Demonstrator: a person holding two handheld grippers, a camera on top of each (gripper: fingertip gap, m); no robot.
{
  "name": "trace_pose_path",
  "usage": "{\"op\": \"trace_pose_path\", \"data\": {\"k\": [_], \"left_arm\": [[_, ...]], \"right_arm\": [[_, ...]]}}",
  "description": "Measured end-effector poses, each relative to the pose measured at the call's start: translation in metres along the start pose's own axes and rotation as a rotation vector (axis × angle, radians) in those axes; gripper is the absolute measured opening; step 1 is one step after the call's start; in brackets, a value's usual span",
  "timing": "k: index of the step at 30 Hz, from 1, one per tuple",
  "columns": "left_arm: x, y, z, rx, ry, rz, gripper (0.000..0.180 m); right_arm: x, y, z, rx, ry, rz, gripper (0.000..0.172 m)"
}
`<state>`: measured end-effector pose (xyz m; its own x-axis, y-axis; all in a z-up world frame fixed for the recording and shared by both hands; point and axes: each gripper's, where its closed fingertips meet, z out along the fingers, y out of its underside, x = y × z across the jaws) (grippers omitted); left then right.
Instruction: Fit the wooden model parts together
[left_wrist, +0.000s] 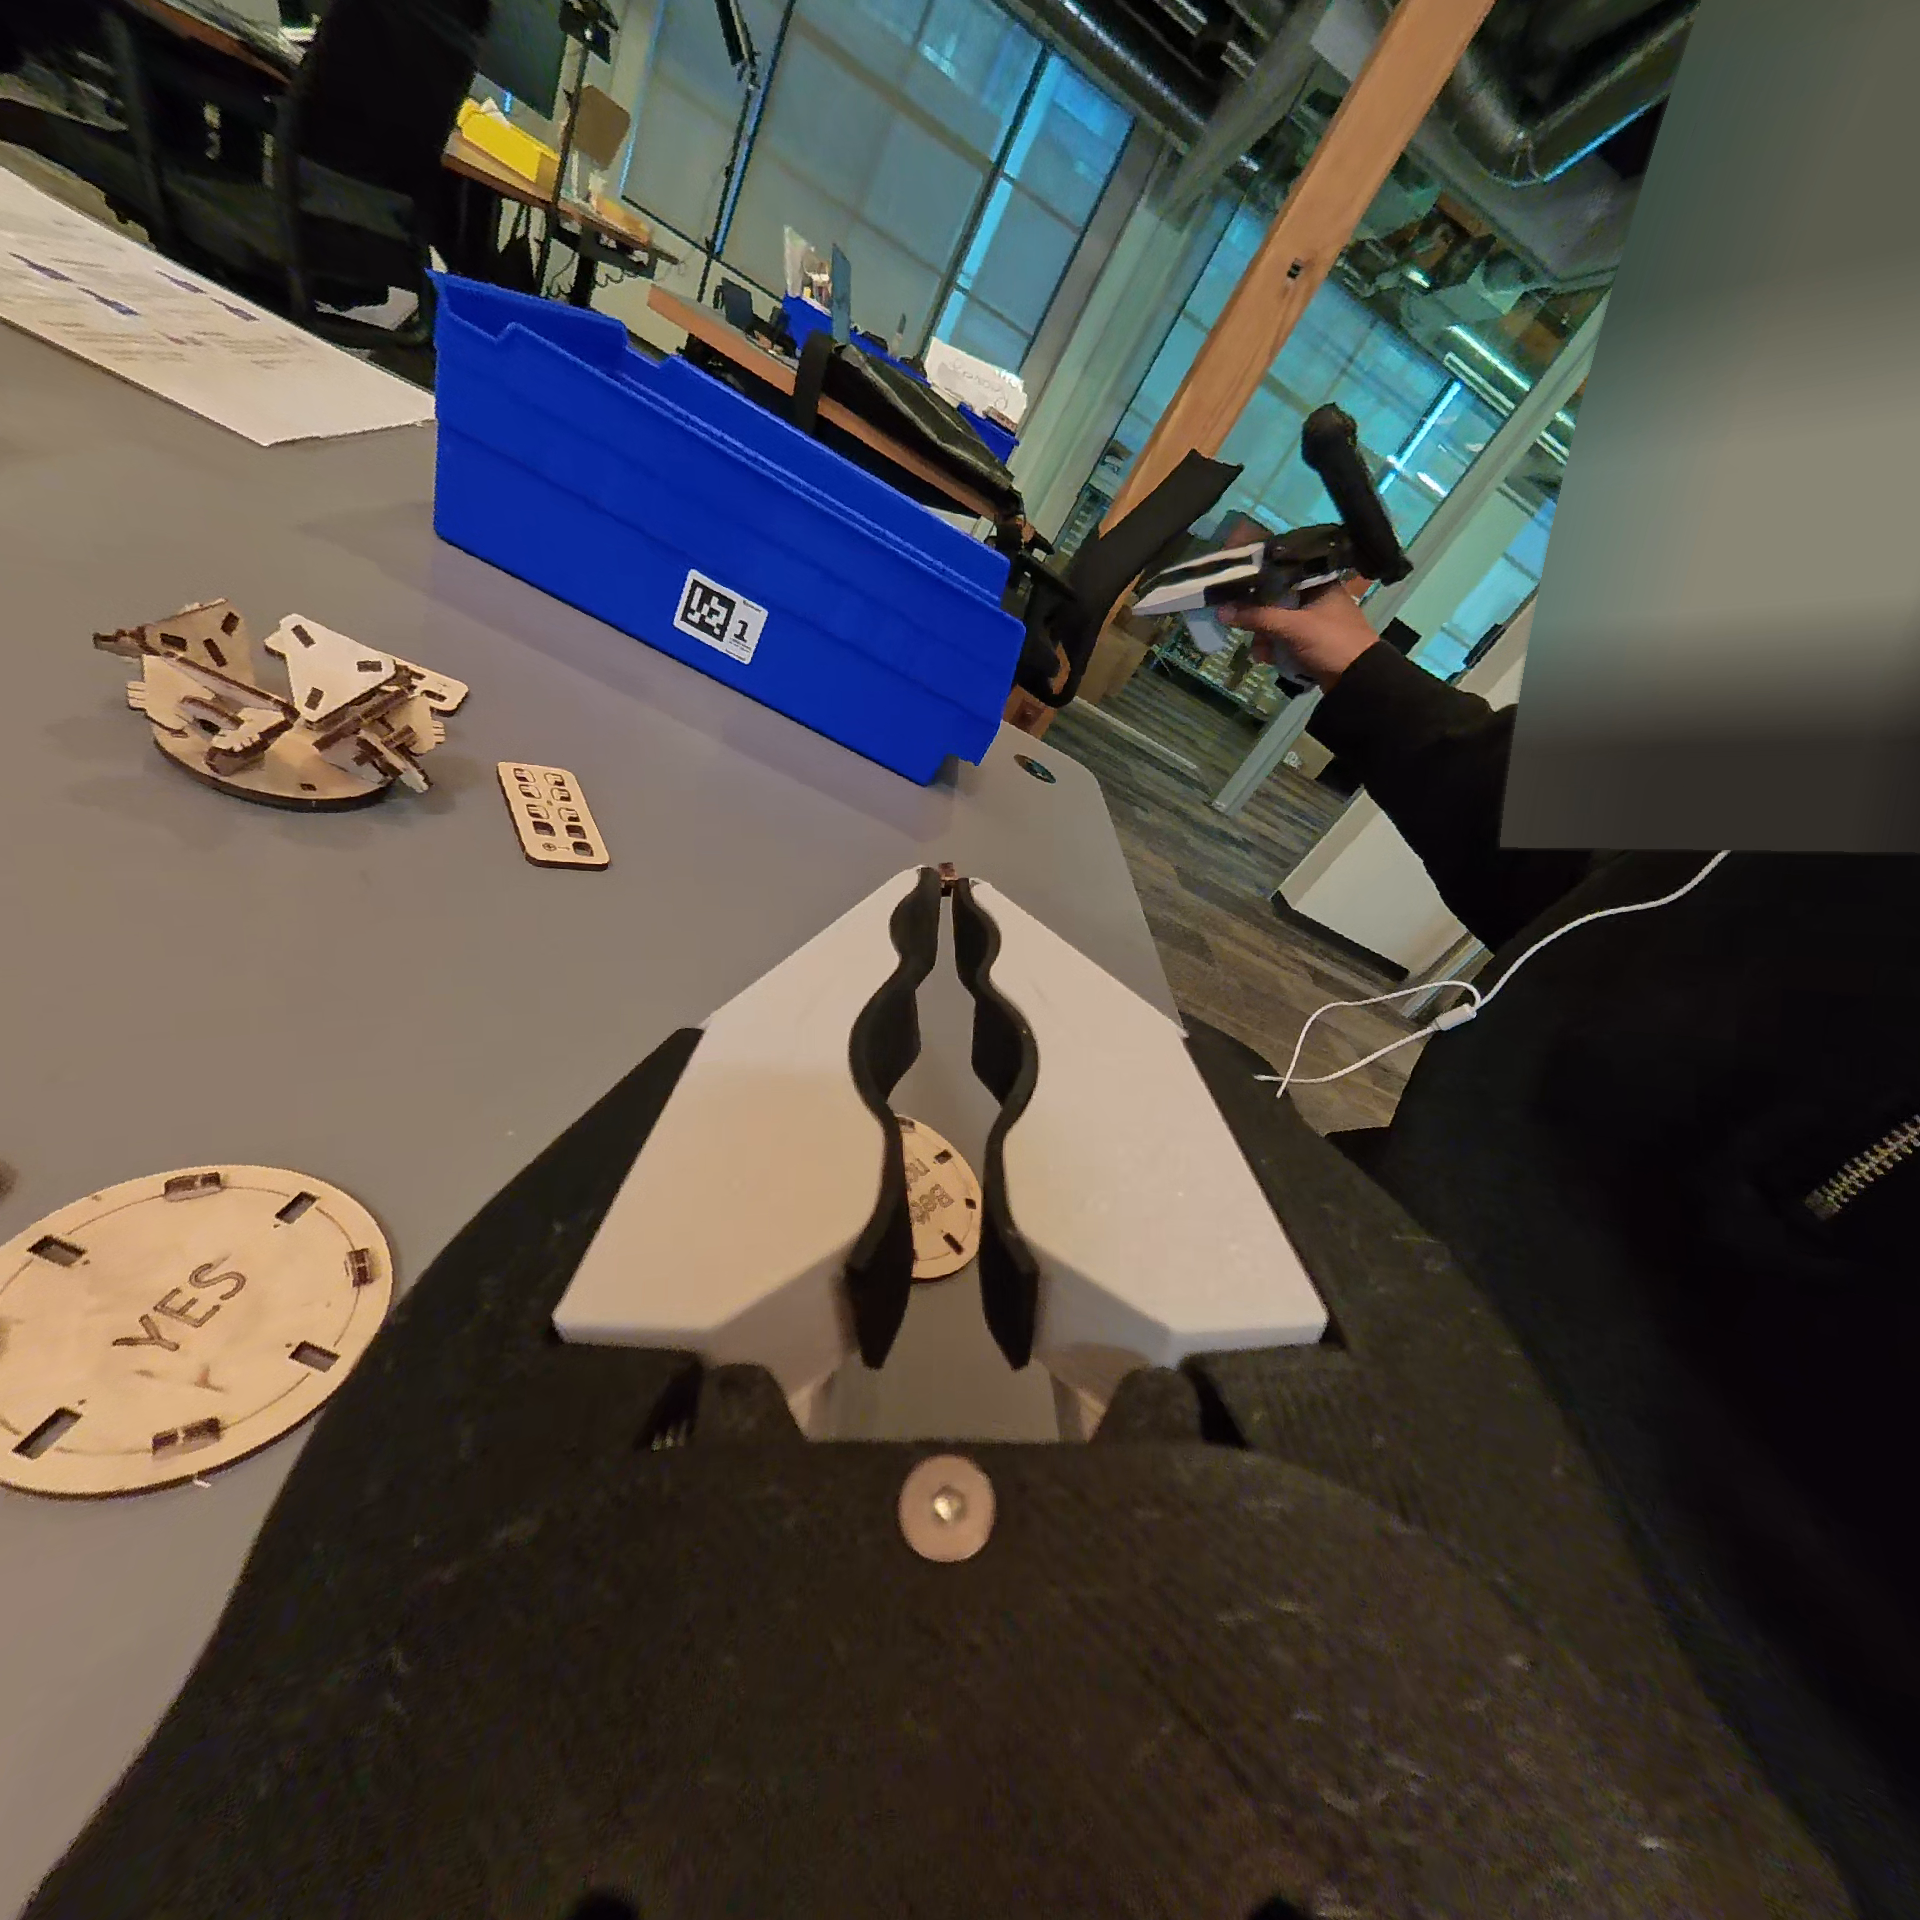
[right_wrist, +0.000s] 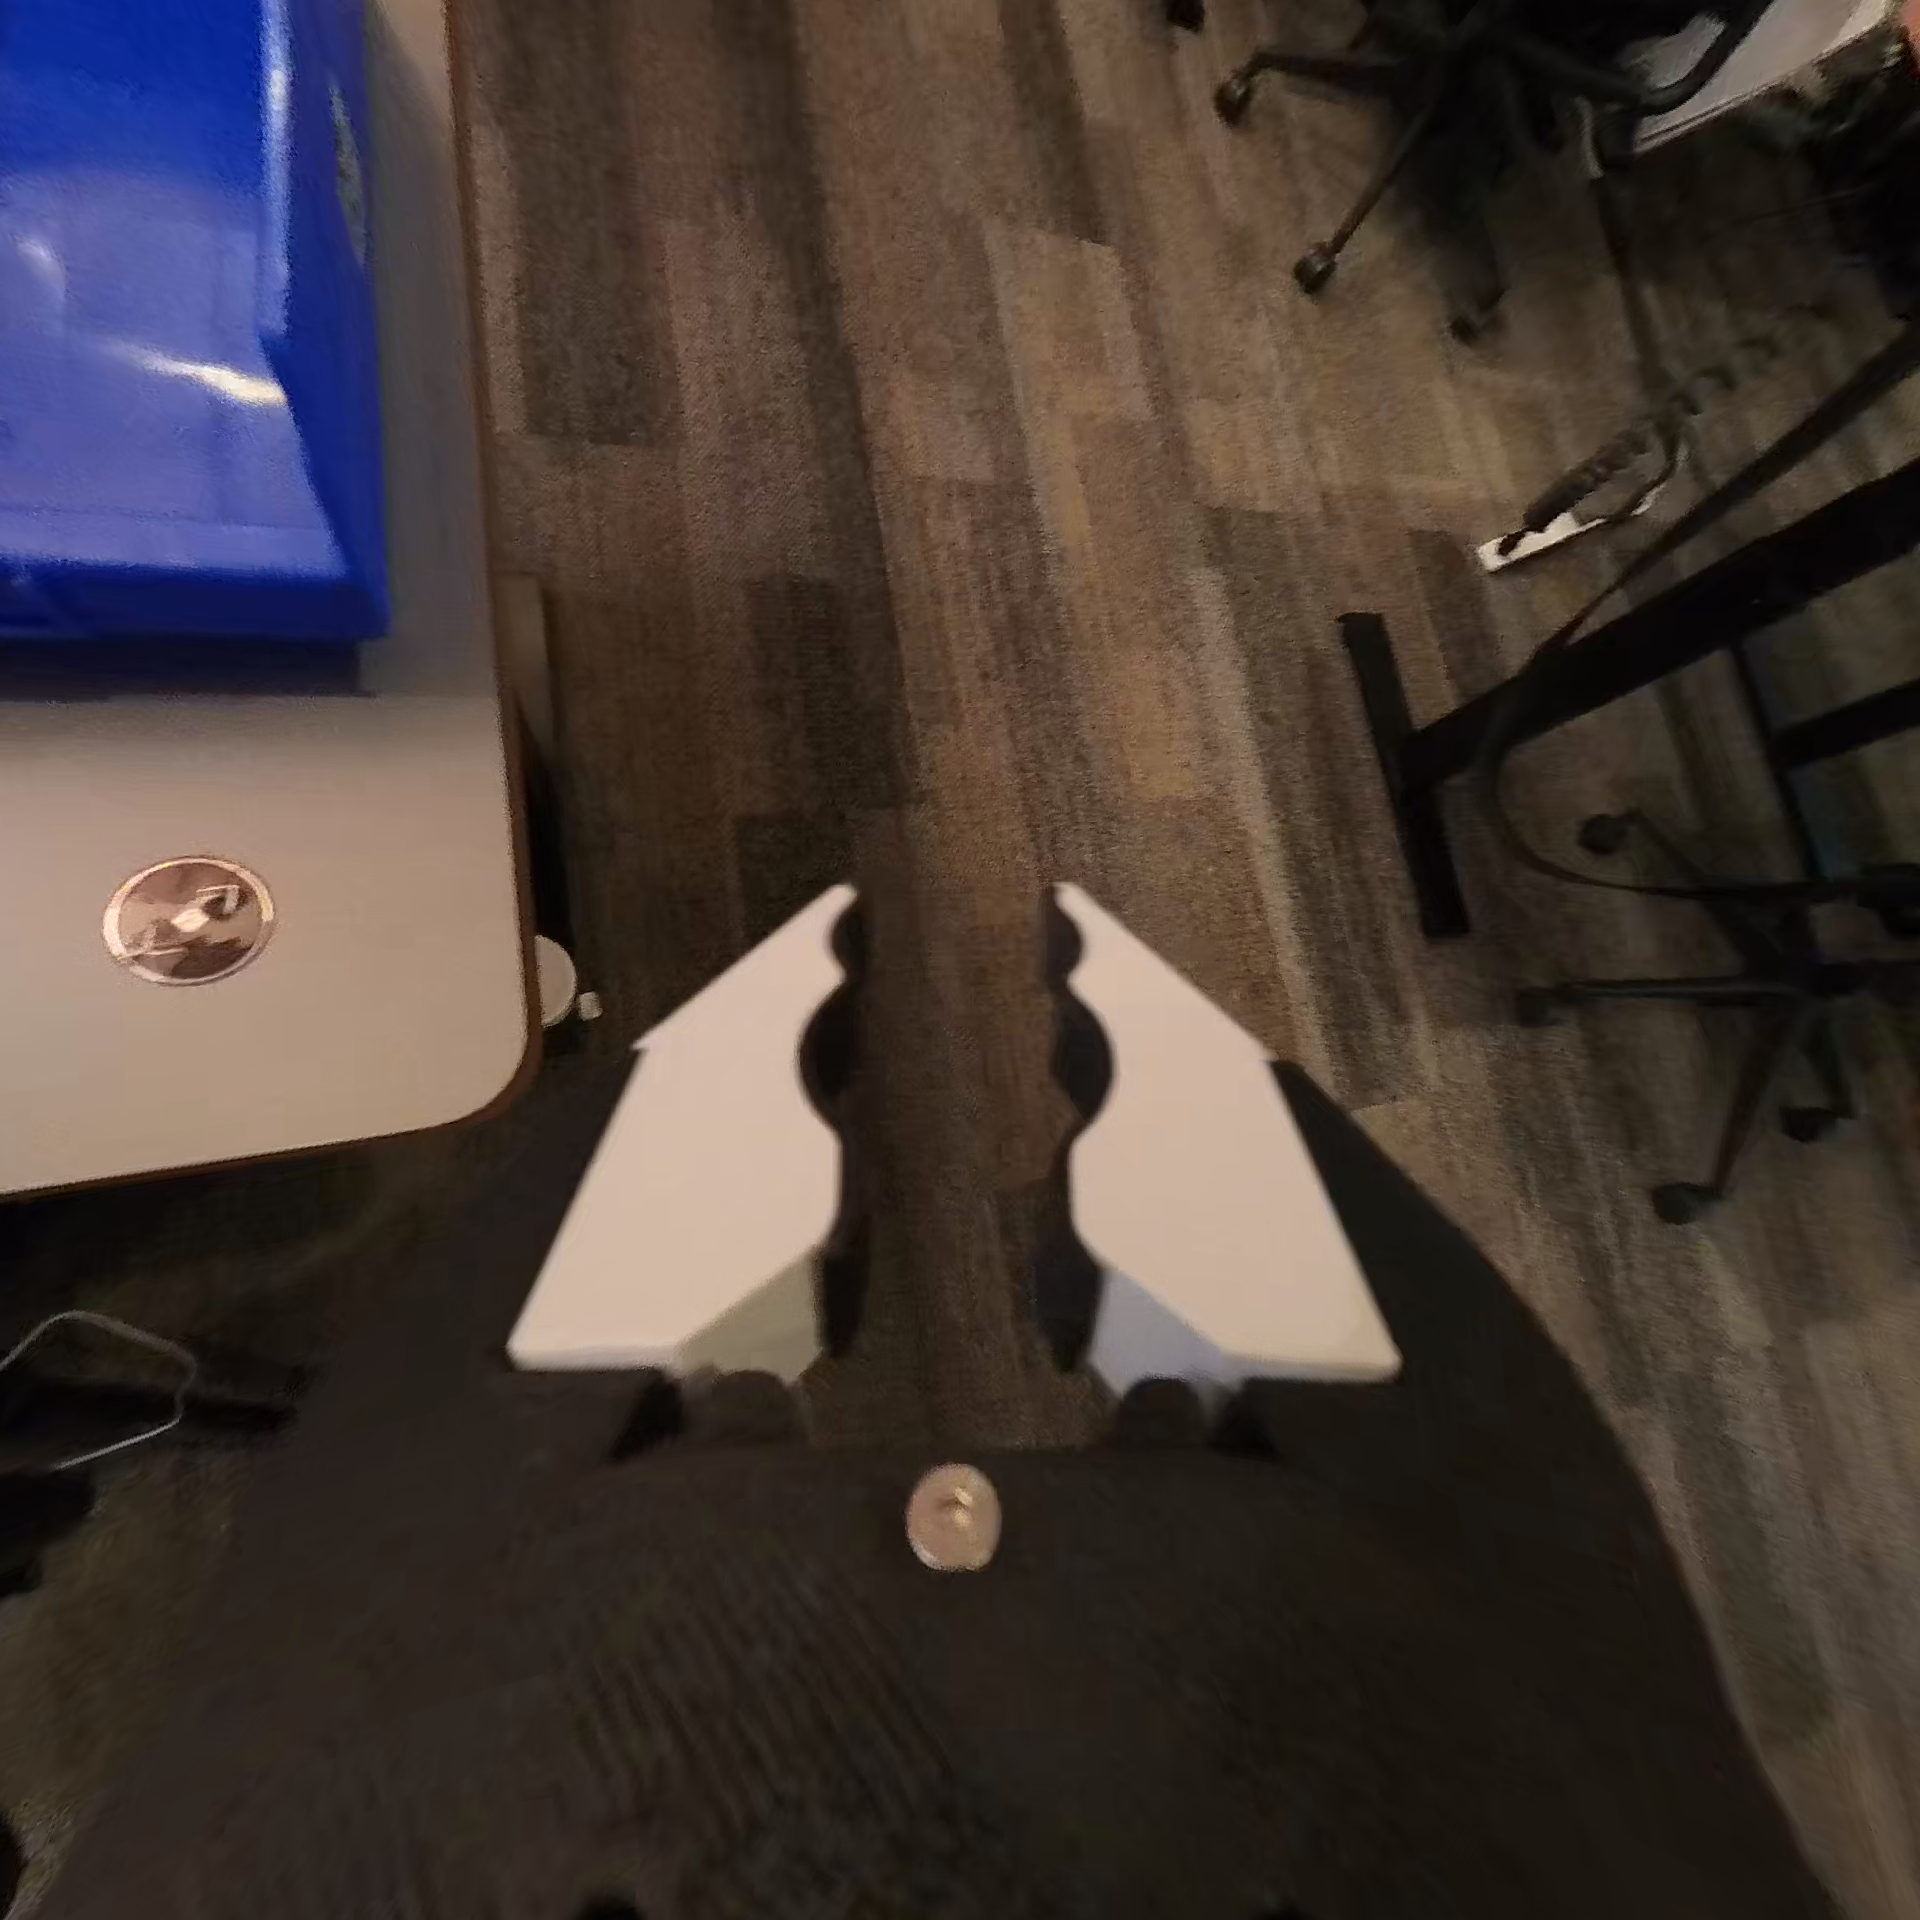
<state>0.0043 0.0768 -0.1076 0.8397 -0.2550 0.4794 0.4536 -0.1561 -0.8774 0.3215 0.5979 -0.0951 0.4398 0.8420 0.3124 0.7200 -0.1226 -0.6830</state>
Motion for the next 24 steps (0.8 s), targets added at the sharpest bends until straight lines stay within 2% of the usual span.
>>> {"op": "trace_pose_path", "data": {"k": [1, 2, 3, 5, 6, 7, 9, 10, 11, 13, 14, 16, 17, 19, 20, 21, 24], "left_arm": [[0.0, 0.0, 0.0, -0.001, -0.001, 0.0, 0.0], [-0.001, 0.0, 0.0, 0.0, -0.001, -0.001, 0.0], [-0.001, 0.0, 0.0, 0.001, -0.002, -0.002, 0.0], [-0.002, 0.0, 0.0, 0.002, -0.004, -0.002, 0.0], [-0.002, 0.0, 0.0, 0.002, -0.004, -0.003, 0.0], [-0.002, 0.0, 0.0, 0.002, -0.004, -0.003, 0.0], [-0.002, 0.0, 0.0, 0.001, -0.005, -0.001, 0.0], [-0.002, 0.0, 0.0, 0.0, -0.005, -0.001, 0.0], [-0.001, 0.0, 0.0, 0.0, -0.005, 0.0, 0.0], [-0.002, 0.0, 0.0, 0.001, -0.006, 0.001, 0.0], [-0.002, 0.0, 0.0, 0.002, -0.006, 0.001, 0.0], [-0.002, 0.0, 0.0, 0.003, -0.006, 0.001, 0.0], [-0.001, -0.001, -0.001, 0.004, -0.005, 0.0, 0.0], [-0.002, -0.001, -0.001, 0.006, -0.006, 0.0, 0.0], [-0.002, -0.001, -0.001, 0.007, -0.006, -0.001, 0.0], [-0.002, -0.001, -0.001, 0.007, -0.004, -0.003, 0.0], [-0.002, -0.001, 0.0, 0.006, 0.001, -0.004, 0.0]], "right_arm": [[-0.001, 0.001, 0.001, -0.015, -0.005, -0.006, 0.029], [-0.005, 0.003, 0.001, -0.026, -0.027, -0.025, 0.0], [-0.002, 0.001, 0.001, -0.013, 0.004, -0.04, 0.0], [0.002, 0.0, 0.002, -0.015, 0.053, -0.067, 0.023], [0.0, 0.001, 0.002, -0.031, 0.04, -0.082, 0.011], [0.001, 0.001, 0.003, -0.033, 0.054, -0.091, 0.02], [-0.001, 0.002, 0.004, -0.046, 0.05, -0.108, 0.01], [-0.002, 0.001, 0.003, -0.036, 0.052, -0.118, 0.0], [0.003, -0.002, 0.003, -0.018, 0.087, -0.122, 0.009], [0.002, -0.002, 0.002, -0.022, 0.082, -0.118, 0.01], [-0.001, -0.001, 0.003, -0.021, 0.065, -0.123, 0.0], [0.002, -0.002, 0.003, -0.022, 0.089, -0.13, 0.01], [-0.003, -0.002, 0.003, -0.02, 0.066, -0.133, 0.0], [-0.016, -0.015, 0.001, 0.045, 0.004, -0.097, 0.006], [-0.03, -0.027, -0.001, 0.109, -0.065, -0.059, 0.03], [-0.046, -0.042, -0.005, 0.173, -0.148, -0.012, 0.046], [-0.103, -0.088, -0.022, 0.364, -0.394, 0.072, 0.036]]}}
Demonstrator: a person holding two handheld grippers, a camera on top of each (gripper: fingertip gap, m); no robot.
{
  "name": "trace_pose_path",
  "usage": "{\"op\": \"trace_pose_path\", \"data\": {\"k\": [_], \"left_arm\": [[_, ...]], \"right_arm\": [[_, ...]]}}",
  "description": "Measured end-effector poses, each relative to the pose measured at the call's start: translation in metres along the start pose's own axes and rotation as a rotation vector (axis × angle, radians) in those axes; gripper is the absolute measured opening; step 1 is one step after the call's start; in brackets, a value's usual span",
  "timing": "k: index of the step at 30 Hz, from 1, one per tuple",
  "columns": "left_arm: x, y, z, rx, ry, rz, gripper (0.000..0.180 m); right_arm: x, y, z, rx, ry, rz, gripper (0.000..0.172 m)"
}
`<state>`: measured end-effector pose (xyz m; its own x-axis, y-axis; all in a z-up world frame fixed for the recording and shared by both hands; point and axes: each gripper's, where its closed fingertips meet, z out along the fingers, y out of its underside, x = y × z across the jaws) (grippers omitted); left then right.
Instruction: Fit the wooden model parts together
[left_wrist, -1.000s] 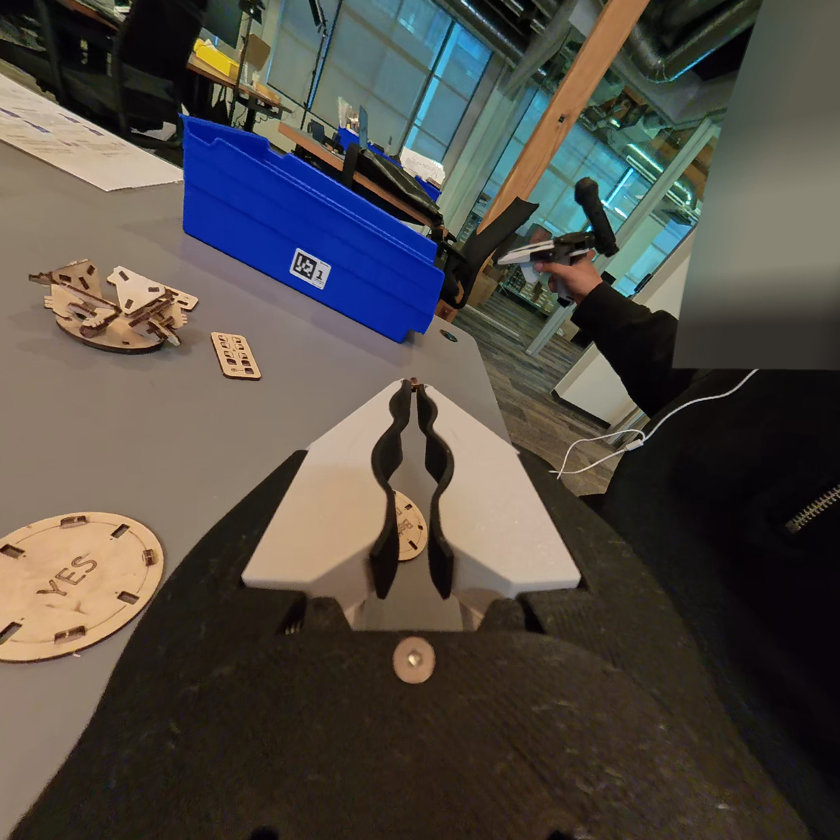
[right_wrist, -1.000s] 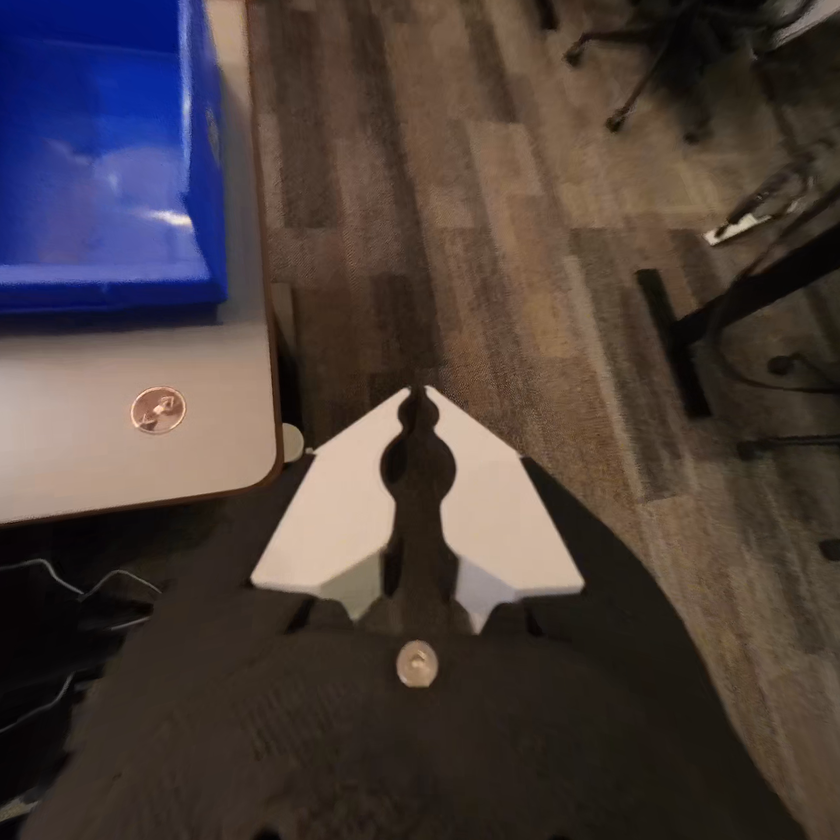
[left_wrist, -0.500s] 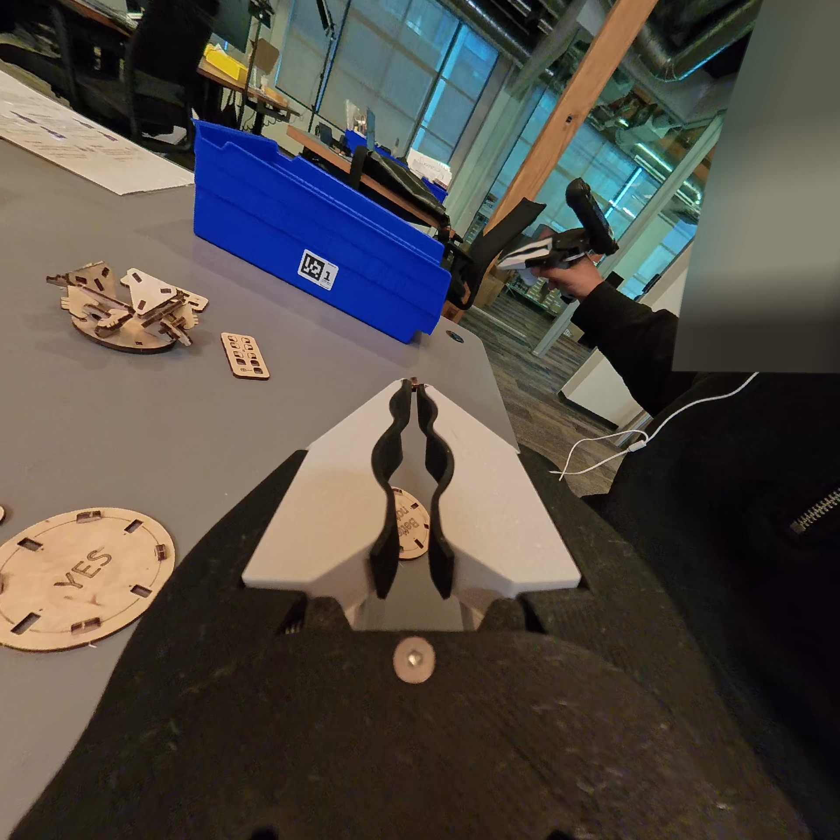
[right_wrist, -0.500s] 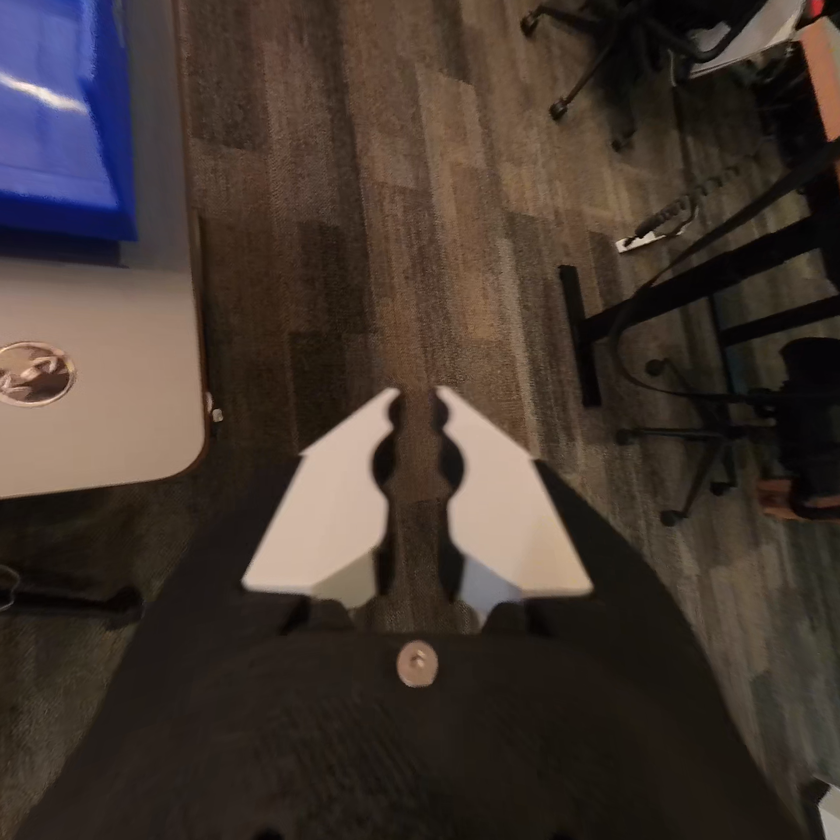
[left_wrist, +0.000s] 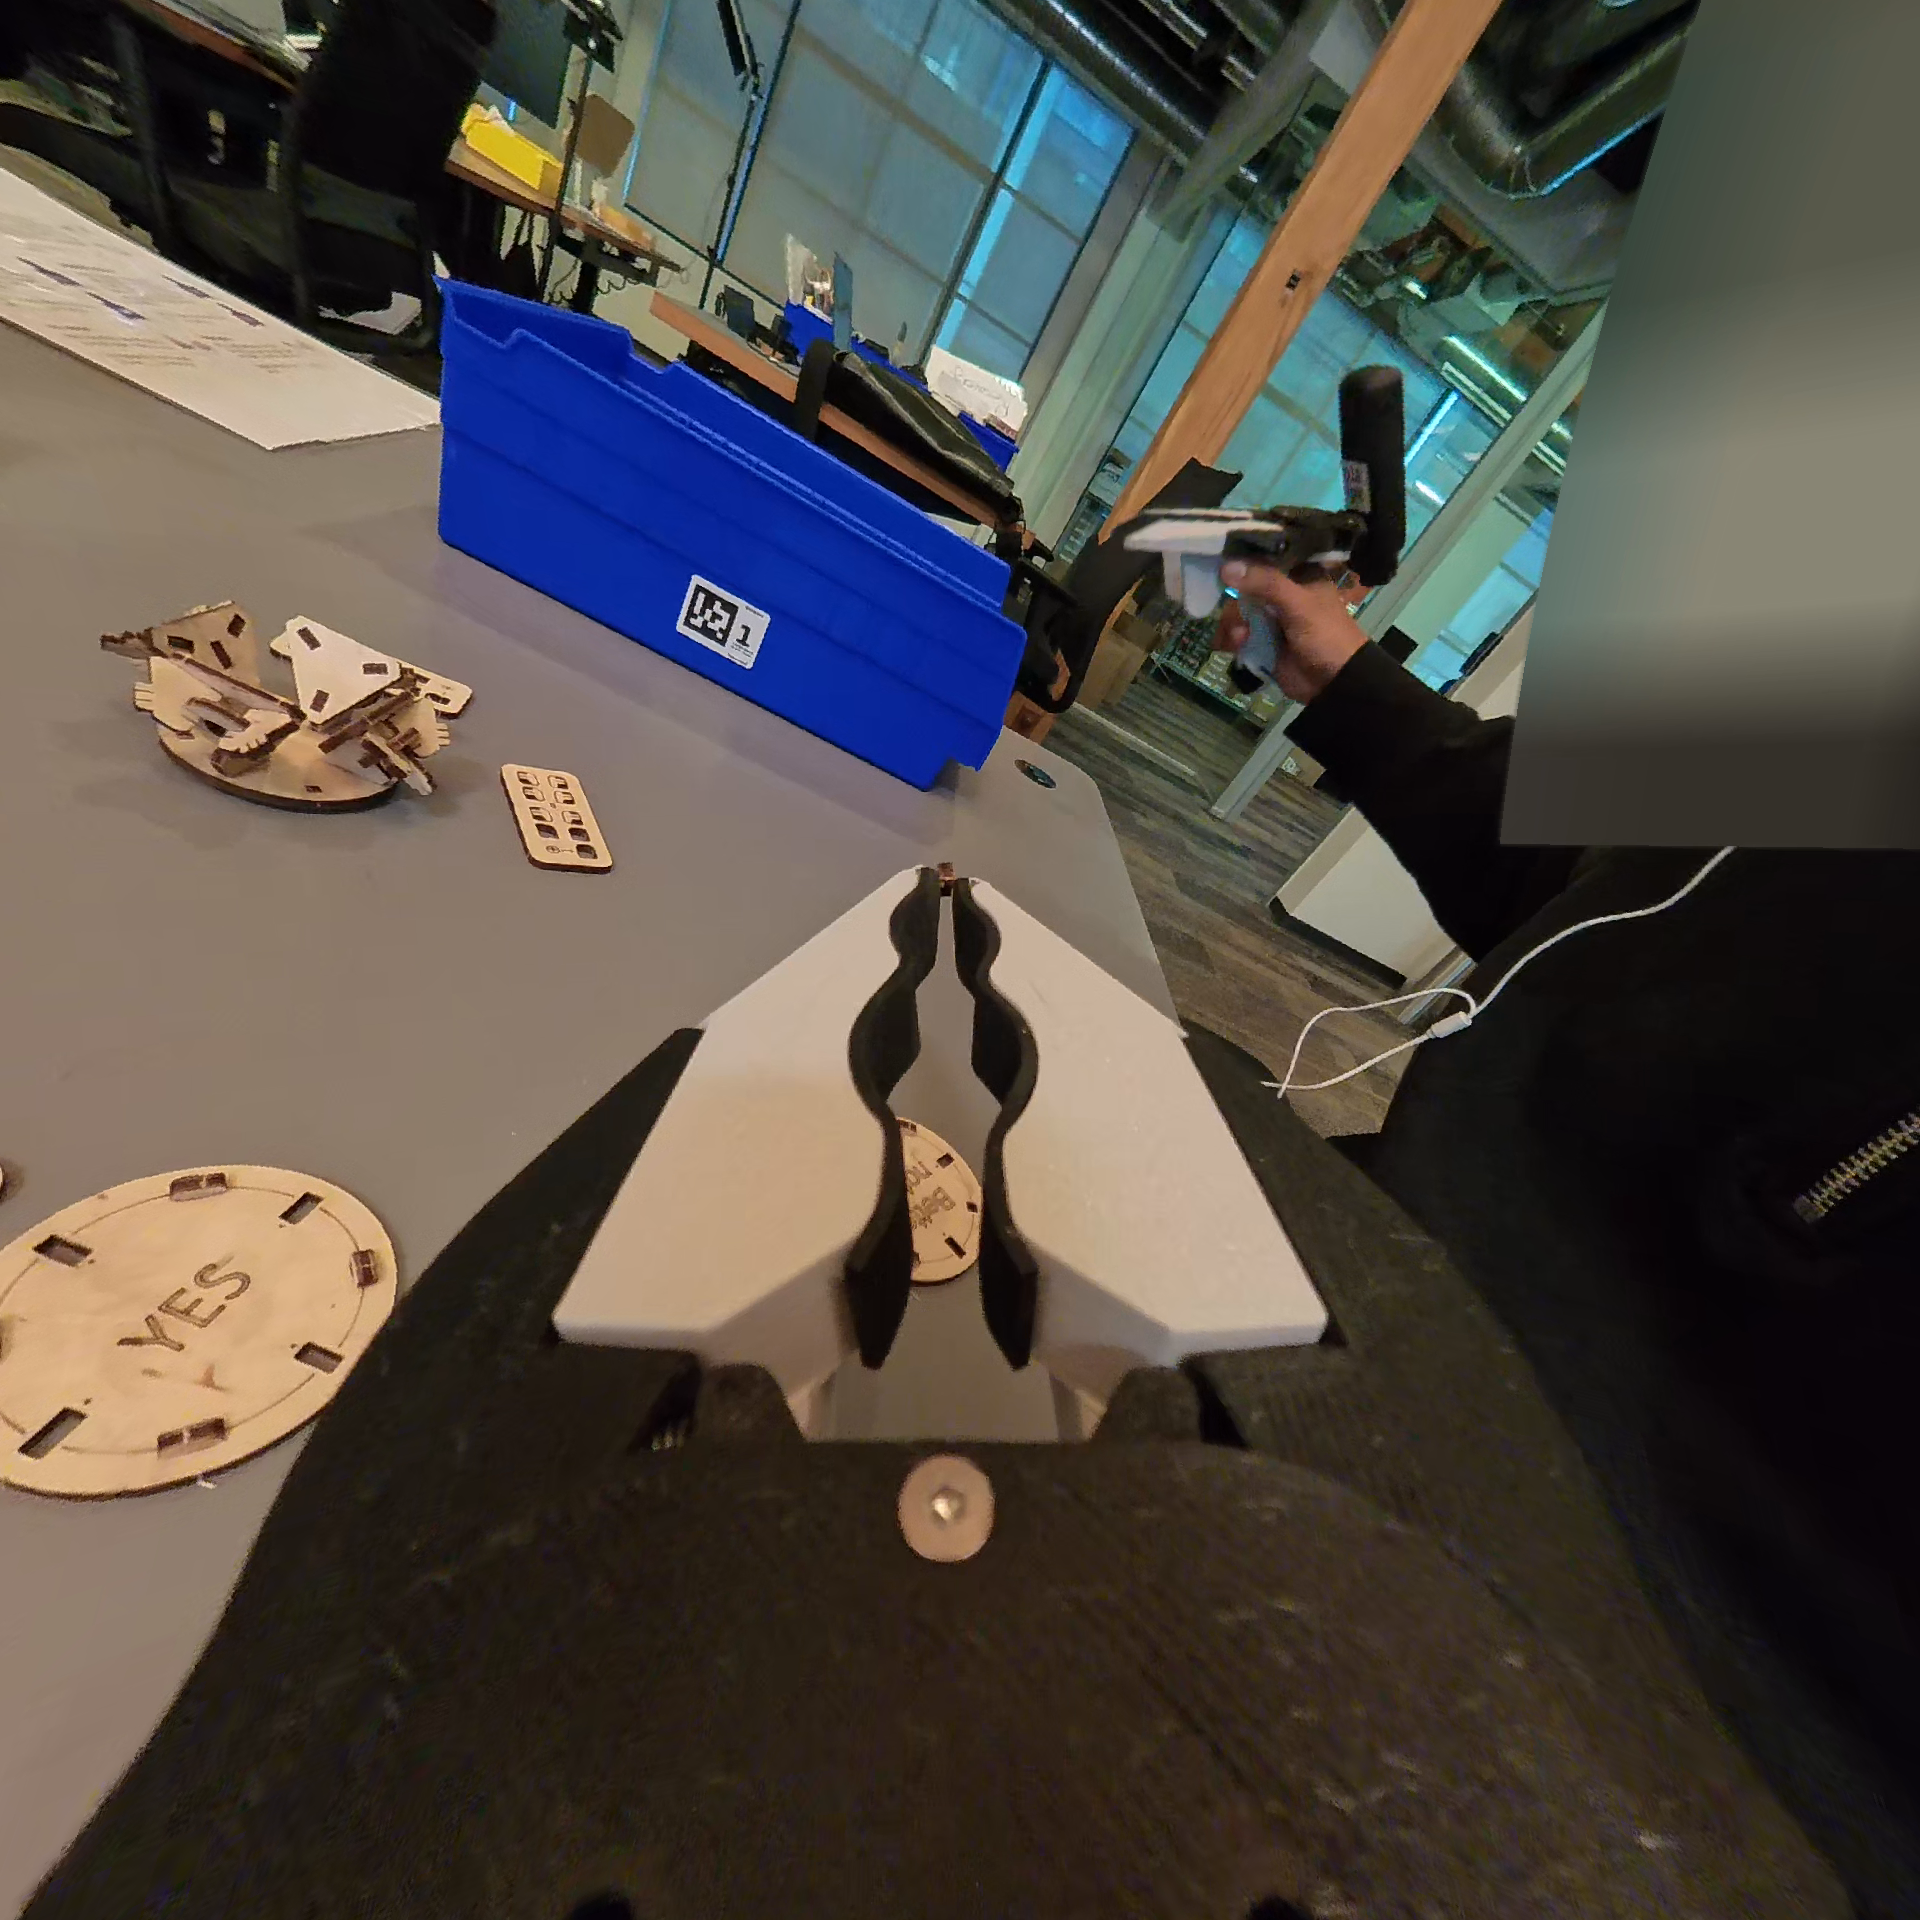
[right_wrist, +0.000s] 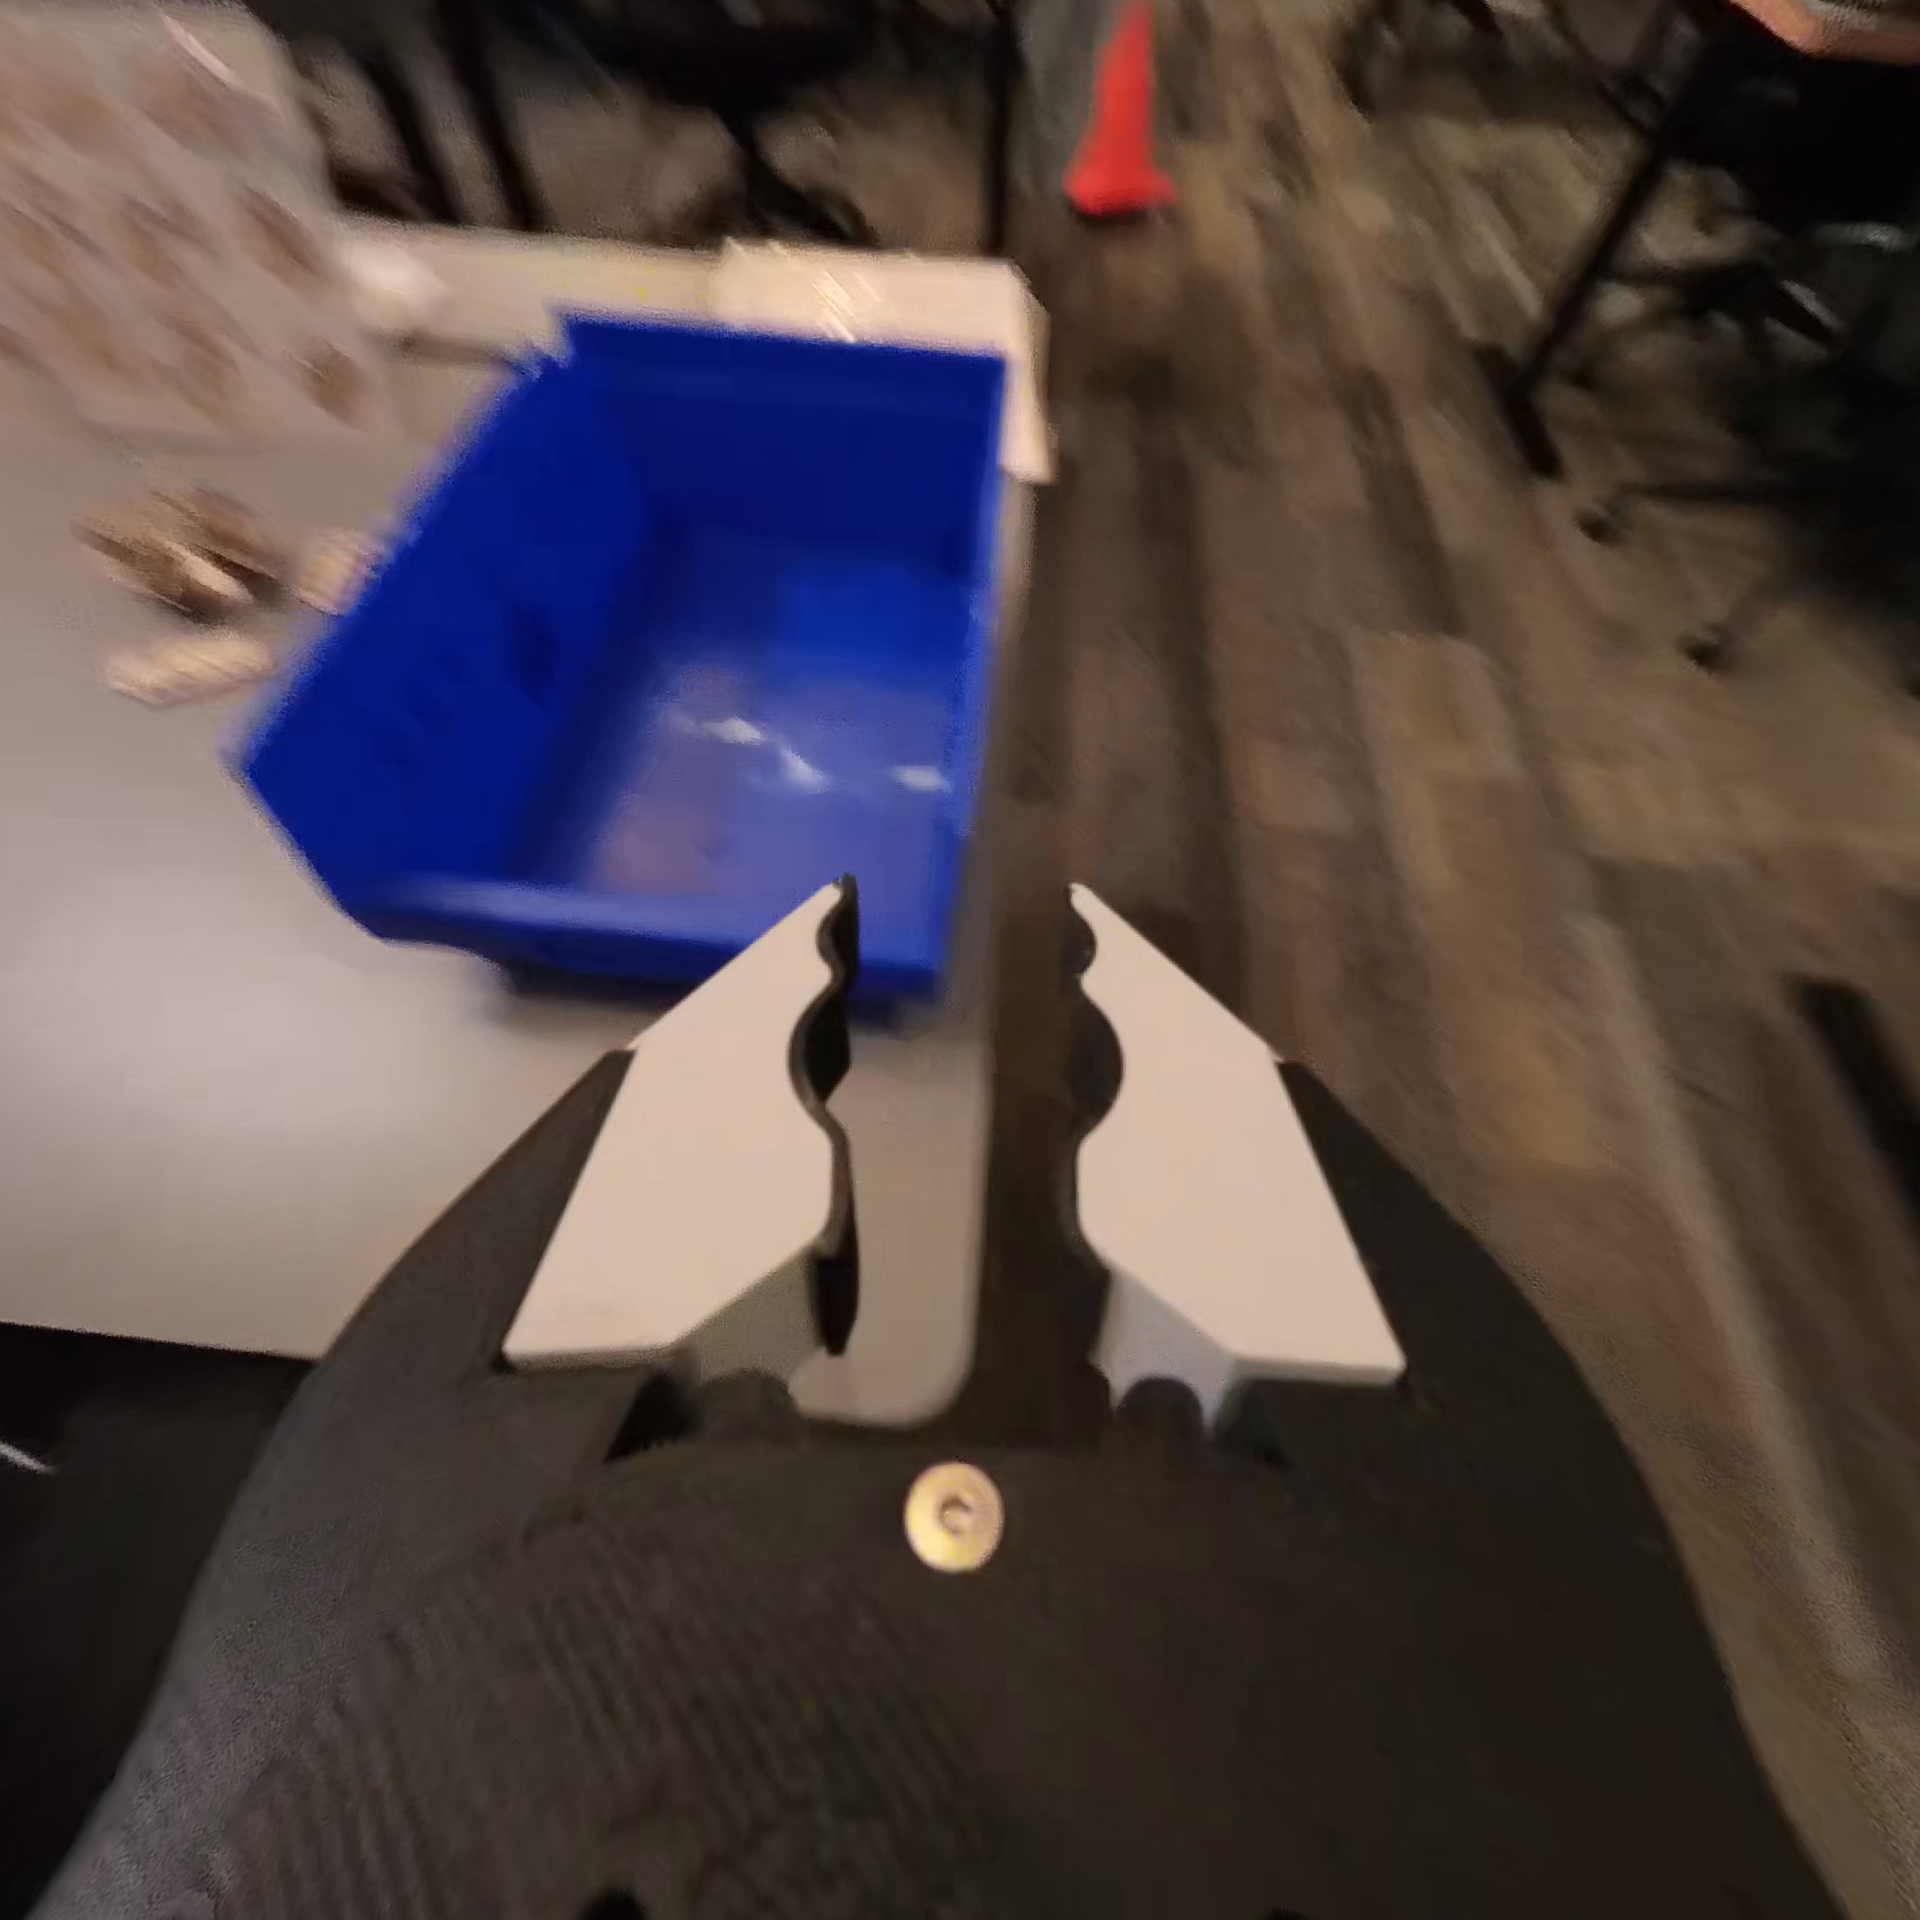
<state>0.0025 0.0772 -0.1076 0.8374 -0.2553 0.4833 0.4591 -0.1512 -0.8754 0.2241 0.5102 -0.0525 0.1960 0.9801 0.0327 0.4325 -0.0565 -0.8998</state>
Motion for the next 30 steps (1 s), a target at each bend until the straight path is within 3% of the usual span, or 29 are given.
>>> {"op": "trace_pose_path", "data": {"k": [7, 12, 18, 22, 25, 30], "left_arm": [[0.005, 0.0, -0.002, 0.004, 0.031, 0.01, 0.0], [0.007, -0.004, -0.004, 0.027, 0.071, -0.015, 0.0], [0.007, -0.016, -0.02, 0.075, 0.029, 0.063, 0.0], [0.004, -0.037, -0.041, 0.172, -0.002, 0.082, 0.0], [0.003, -0.048, -0.052, 0.233, 0.007, 0.057, 0.0], [0.001, -0.047, -0.05, 0.24, 0.036, 0.002, 0.0]], "right_arm": [[-0.172, -0.065, 0.051, 0.263, -0.48, -0.08, 0.034], [-0.309, -0.109, 0.066, 0.562, -0.954, -0.046, 0.028], [-0.437, -0.126, 0.108, 0.499, -1.409, 0.09, 0.027], [-0.484, -0.105, 0.138, 0.419, -1.46, -0.018, 0.025], [-0.492, -0.077, 0.148, 0.345, -1.445, -0.05, 0.02], [-0.502, -0.061, 0.15, 0.226, -1.51, 0.067, 0.015]]}}
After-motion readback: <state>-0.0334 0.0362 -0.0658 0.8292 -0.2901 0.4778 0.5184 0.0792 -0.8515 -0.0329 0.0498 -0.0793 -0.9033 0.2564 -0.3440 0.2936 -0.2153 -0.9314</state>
